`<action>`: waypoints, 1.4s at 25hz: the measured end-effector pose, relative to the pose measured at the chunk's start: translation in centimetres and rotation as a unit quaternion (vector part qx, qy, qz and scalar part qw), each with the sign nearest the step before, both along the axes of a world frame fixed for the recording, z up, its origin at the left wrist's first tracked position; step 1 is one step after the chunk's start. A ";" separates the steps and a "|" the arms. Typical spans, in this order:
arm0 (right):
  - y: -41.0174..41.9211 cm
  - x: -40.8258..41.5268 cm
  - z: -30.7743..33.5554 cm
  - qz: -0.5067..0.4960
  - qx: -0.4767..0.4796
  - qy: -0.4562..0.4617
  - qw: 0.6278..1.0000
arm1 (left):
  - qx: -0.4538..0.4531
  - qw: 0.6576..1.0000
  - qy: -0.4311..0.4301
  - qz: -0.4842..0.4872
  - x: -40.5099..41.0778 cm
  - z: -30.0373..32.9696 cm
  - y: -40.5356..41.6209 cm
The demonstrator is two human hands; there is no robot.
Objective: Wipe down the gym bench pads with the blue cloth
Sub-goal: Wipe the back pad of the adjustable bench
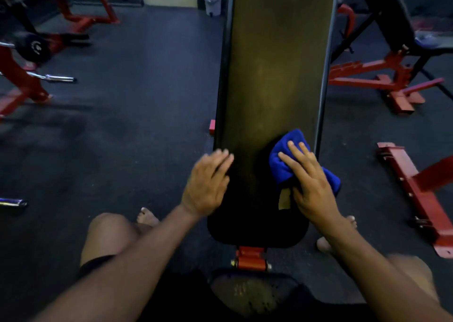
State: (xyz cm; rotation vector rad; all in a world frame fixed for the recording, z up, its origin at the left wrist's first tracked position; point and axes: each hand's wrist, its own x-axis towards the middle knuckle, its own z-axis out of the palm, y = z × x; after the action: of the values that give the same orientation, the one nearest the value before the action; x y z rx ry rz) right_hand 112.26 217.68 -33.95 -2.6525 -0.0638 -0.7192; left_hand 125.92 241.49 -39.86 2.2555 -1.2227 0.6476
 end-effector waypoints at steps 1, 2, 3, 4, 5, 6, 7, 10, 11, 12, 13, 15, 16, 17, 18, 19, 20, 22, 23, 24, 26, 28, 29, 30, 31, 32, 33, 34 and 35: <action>-0.1 -0.4 0.0 -0.003 -0.005 0.001 1.000 | 0.008 1.000 -0.028 -0.001 2.0 2.3 -0.4; -0.2 -0.1 0.1 -0.004 -0.021 0.002 1.000 | 0.023 0.998 -0.050 0.000 4.4 4.8 -1.4; -0.2 0.6 0.3 -0.005 -0.051 0.005 0.999 | 0.048 0.996 -0.077 -0.005 6.7 7.3 -2.8; -0.1 1.7 0.3 -0.009 -0.091 0.013 0.996 | 0.083 0.991 -0.105 -0.015 8.7 9.5 -4.6; 0.1 3.0 0.3 -0.017 -0.135 0.026 0.990 | 0.124 0.984 -0.123 -0.026 10.3 11.2 -6.5; 0.3 4.2 0.2 -0.030 -0.172 0.045 0.984 | 0.167 0.977 -0.128 -0.035 11.4 12.3 -8.3; 0.7 5.2 0.1 -0.045 -0.195 0.063 0.978 | 0.201 0.971 -0.121 -0.036 12.3 12.8 -9.5; 2.4 5.8 -1.3 -0.084 -0.197 0.071 0.974 | 0.220 0.968 -0.117 -0.002 13.2 11.9 -11.1; 3.0 5.0 -2.3 -0.073 -0.193 0.064 0.976 | 0.218 0.968 -0.122 0.003 13.2 11.4 -11.3; 3.7 3.7 -3.7 -0.048 -0.198 0.060 0.977 | 0.215 0.968 -0.127 -0.002 13.0 11.2 -11.3; 4.4 2.0 -5.4 -0.014 -0.212 0.060 0.975 | 0.212 0.969 -0.129 -0.005 12.9 11.2 -11.2; 5.7 -1.5 -9.1 0.055 -0.267 0.081 0.959 | 0.208 0.969 -0.131 0.001 12.9 11.5 -11.0; 6.1 -3.1 -10.7 0.087 -0.303 0.095 0.944 | 0.206 0.970 -0.131 0.003 12.9 11.6 -11.0; 6.4 -4.3 -11.7 0.118 -0.336 0.103 0.929 | 0.204 0.970 -0.132 0.003 12.8 11.5 -11.0; 6.5 -5.0 -12.3 0.146 -0.361 0.104 0.915 | 0.201 0.970 -0.136 0.004 12.6 11.2 -11.0; 6.2 -5.0 -12.2 0.171 -0.377 0.103 0.904 | 0.198 0.970 -0.139 0.006 12.6 11.1 -11.0; 5.9 -4.3 -11.4 0.183 -0.386 0.104 0.898 | 0.196 0.971 -0.138 0.006 12.6 11.0 -11.0; 5.2 -0.7 -8.5 0.142 -0.361 0.090 0.917 | 0.194 0.972 -0.136 0.007 12.7 11.1 -10.9; 4.9 1.9 -6.5 0.094 -0.323 0.071 0.939 | 0.194 0.972 -0.136 0.008 12.7 11.1 -11.0; 4.6 4.7 -4.4 0.045 -0.283 0.057 0.956 | 0.194 0.972 -0.135 0.006 12.7 11.2 -11.0; 4.7 8.5 -1.1 0.000 -0.235 0.052 0.971 | 0.193 0.972 -0.136 0.003 12.6 11.3 -11.0; 5.2 8.8 -0.9 0.029 -0.245 0.050 0.968 | 0.202 0.969 -0.140 0.007 12.7 11.2 -10.9; 5.6 8.0 -1.9 0.062 -0.264 0.050 0.961 | 0.202 0.969 -0.141 0.009 12.7 11.2 -10.9; 6.4 6.5 -3.4 0.098 -0.287 0.061 0.951 | 0.200 0.969 -0.141 0.010 12.6 11.2 -11.0; 7.4 4.6 -5.3 0.140 -0.313 0.080 0.936 | 0.200 0.970 -0.138 0.009 12.6 11.3 -11.1; 8.5 2.6 -7.5 0.191 -0.340 0.099 0.915 | 0.202 0.970 -0.136 0.009 12.6 11.3 -11.1; 9.6 0.7 -9.8 0.237 -0.364 0.113 0.894 | 0.202 0.970 -0.135 0.013 12.7 11.2 -11.0; 10.5 -1.0 -11.7 0.269 -0.381 0.120 0.876 | 0.200 0.970 -0.137 0.016 12.7 11.0 -10.9; 10.8 -1.9 -12.5 0.287 -0.394 0.120 0.865 | 0.198 0.970 -0.140 0.019 12.6 11.0 -10.9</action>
State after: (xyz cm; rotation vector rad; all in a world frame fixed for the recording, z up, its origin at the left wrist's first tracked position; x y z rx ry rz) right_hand 110.34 228.47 -46.48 -3.1497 -1.2649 -0.1479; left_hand 138.50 230.62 -28.90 2.5806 -1.5644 0.8193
